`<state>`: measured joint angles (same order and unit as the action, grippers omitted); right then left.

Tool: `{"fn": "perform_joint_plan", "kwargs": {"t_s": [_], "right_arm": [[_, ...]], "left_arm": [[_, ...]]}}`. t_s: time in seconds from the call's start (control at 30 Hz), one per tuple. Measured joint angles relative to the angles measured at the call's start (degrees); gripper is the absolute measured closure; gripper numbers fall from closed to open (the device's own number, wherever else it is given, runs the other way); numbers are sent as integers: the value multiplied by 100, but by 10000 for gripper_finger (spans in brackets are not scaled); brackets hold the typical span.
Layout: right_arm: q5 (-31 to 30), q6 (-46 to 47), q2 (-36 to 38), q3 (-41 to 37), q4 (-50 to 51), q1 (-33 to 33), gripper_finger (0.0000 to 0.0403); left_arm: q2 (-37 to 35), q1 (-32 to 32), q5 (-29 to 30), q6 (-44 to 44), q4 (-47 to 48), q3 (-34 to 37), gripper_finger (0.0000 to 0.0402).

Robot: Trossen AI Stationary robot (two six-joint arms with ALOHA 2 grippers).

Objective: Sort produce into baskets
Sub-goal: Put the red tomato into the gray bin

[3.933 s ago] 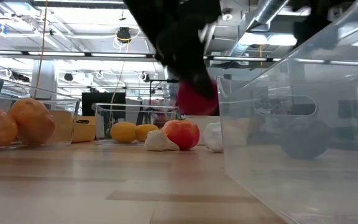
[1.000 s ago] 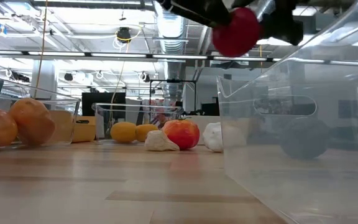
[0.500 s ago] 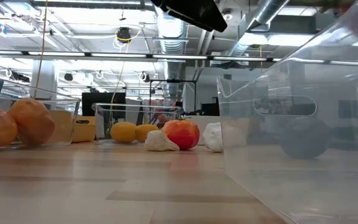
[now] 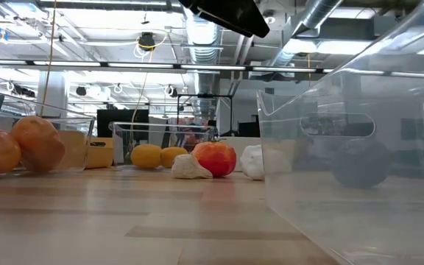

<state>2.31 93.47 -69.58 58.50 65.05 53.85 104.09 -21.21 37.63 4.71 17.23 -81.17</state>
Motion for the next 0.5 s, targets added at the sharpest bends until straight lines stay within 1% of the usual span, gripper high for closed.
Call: {"fn": "perform_joint_plan", "kwargs": {"t_s": [0.13, 0.3, 0.5], "right_arm": [[264, 7, -269, 0, -10, 146, 117], [675, -83, -467, 0, -30, 166, 117], [702, -94, -472, 0, -51, 155, 116]], "left_arm": [[0, 0, -2, 2, -4, 0, 40], [0, 0, -2, 2, -4, 0, 40], [0, 2, -2, 2, -9, 0, 40]]}}
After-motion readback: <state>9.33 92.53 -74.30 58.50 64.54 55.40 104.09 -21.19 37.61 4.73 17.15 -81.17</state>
